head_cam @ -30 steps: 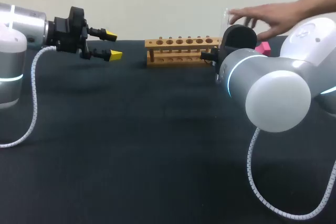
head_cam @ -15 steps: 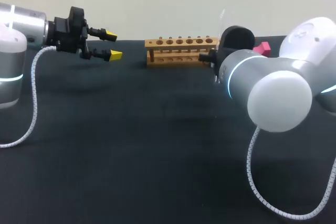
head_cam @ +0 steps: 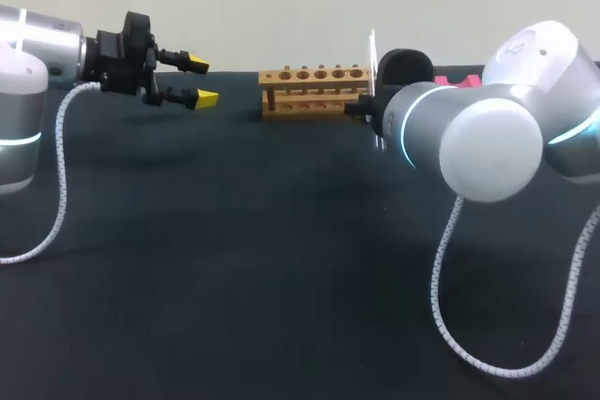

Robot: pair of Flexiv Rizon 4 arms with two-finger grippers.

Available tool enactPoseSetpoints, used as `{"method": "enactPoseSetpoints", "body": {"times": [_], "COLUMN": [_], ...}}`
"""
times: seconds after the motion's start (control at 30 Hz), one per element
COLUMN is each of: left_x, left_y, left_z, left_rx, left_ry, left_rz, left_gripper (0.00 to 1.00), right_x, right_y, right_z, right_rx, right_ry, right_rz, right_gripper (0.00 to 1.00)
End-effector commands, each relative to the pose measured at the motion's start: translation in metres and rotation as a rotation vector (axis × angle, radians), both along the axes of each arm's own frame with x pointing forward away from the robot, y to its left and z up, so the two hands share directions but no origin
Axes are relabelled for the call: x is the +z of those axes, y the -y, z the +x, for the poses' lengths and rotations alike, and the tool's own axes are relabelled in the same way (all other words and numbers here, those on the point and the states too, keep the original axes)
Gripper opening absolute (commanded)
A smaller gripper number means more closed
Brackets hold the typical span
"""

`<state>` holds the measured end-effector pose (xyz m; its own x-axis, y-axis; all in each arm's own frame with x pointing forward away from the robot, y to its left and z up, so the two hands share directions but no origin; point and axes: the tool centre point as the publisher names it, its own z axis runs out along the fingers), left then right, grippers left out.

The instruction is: Grasp the test tube, adjust it, and insert it.

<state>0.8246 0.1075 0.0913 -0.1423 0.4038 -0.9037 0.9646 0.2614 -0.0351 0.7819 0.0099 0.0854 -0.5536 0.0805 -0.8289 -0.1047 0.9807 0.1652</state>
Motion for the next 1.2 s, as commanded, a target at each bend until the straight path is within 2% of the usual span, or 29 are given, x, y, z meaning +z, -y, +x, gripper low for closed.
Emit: {"method": "enactPoseSetpoints", "body": {"times": [0.03,0.43,0.77,1.2], "left_x": [-0.001,-0.001,-0.001,-0.001], "left_y": [0.000,0.000,0.000,0.000], "left_z": [-0.001,-0.001,-0.001,-0.001], "left_rx": [0.002,0.002,0.002,0.002], "left_ry": [0.005,0.005,0.005,0.005], "left_rz": [-0.002,-0.002,-0.002,-0.002], "left_gripper": [1.00,1.00,1.00,1.00], "right_x": [-0.009,-0.032,-0.041,-0.054], "right_y": [-0.008,-0.015,-0.013,-0.015], "right_z": [0.018,0.036,0.040,0.045], "right_rx": [0.021,0.022,0.022,0.083], "right_ry": [-0.028,-0.123,-0.202,-0.331], "right_rz": [-0.011,-0.006,-0.012,-0.026], "right_gripper": [0.00,0.00,0.00,0.00]}}
